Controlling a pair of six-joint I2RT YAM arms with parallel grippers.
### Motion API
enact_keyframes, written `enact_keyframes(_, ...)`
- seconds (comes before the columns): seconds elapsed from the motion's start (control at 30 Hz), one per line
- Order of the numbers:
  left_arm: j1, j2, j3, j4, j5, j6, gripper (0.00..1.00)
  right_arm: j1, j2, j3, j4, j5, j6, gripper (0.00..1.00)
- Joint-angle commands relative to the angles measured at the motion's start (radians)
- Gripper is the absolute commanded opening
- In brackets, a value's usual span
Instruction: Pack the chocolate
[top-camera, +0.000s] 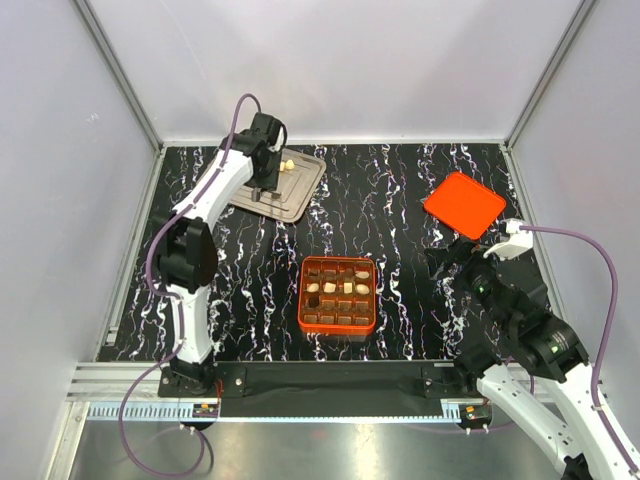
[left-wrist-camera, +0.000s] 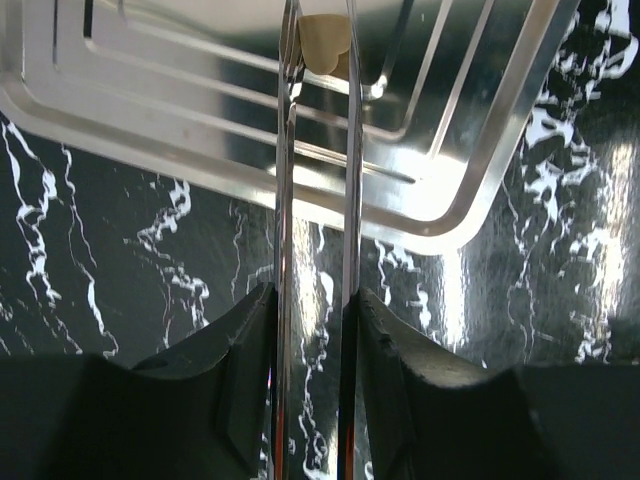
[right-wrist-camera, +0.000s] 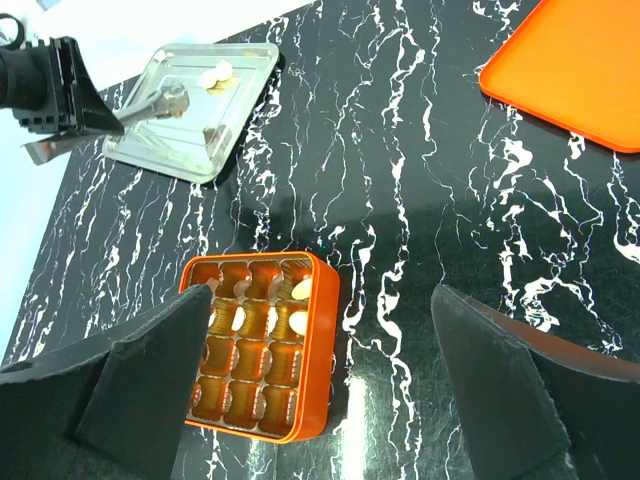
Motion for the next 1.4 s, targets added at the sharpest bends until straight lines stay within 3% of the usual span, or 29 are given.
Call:
enact_keyframes(0.0, -0.028, -0.097, -0.027, -0.032, 0.003, -0.015, 0.39, 0.004, -0.009, 0.01, 0.013, 0.014, 0.007, 1.0)
enact_keyframes(0.23, -0.121, -0.283, -0.154, -0.096, 0.031, -0.038, 0.39, 0.004, -0.007, 0.025, 0.004, 0.033, -0.007, 1.0)
enact_keyframes(0.57, -0.369, -0.544, -0.274, -0.269, 0.1, -0.094, 0.39, 0.004, -0.039, 0.054, -0.042, 0.045, -0.007, 1.0)
enact_keyframes(0.83, -0.52, -0.784, -0.522, -0.25, 0.175, -0.203, 0.39, 0.004, -0.082, 0.062, -0.091, 0.057, 0.016, 1.0)
enact_keyframes(1.07, -0.638, -0.866, -0.66, -0.178, 0.201, -0.274, 0.39, 0.004, -0.07, 0.063, -0.093, 0.054, 0.022, 0.99)
enact_keyframes(1.37, -0.673, -0.886, -0.738, -0.119, 0.21, -0.311, 0.39, 0.003, -0.071, 0.06, -0.091, 0.057, 0.027, 1.0)
